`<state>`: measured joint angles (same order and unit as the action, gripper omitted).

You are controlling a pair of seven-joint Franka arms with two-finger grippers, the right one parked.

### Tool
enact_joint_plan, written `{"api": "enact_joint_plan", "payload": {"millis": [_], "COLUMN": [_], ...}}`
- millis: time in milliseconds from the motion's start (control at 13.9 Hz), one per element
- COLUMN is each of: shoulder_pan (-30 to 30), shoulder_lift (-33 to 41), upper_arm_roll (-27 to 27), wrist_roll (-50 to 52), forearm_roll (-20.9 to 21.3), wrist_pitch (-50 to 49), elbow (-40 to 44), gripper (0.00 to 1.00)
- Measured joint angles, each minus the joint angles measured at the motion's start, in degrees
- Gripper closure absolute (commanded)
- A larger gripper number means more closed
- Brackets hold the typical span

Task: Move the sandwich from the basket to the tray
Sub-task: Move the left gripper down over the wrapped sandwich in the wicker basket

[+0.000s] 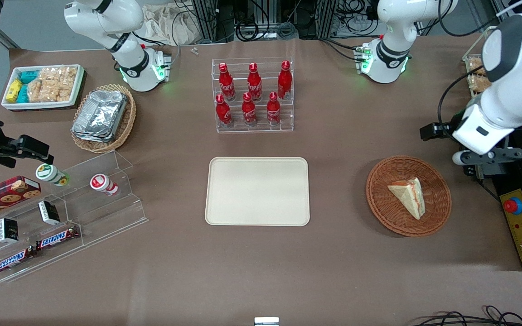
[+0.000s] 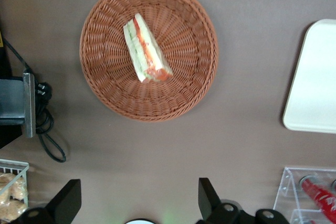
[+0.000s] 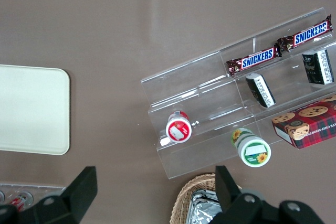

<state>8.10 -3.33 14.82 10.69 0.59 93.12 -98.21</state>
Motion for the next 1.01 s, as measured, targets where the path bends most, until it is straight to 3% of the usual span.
{"api": "enact_joint_plan", "payload": {"millis": [289, 505, 794, 1010], "shoulder_pan": [-0.4, -1.8, -1.6, -0.1], "shoulder_lift": [-4.0, -6.9, -10.5, -11.7], "upper_arm_roll": [0.2, 0.3, -0.1, -0.4], "wrist_roll": [5.2, 16.6, 20.2, 20.3], "forearm_roll": [0.1, 1.9, 3.7, 6.5], "wrist_pitch": [0.0, 5.1, 20.2, 23.2], "elbow": [3.2, 2.8, -6.5, -10.0], "gripper": [0.00, 0.00, 0.00, 0.00]}}
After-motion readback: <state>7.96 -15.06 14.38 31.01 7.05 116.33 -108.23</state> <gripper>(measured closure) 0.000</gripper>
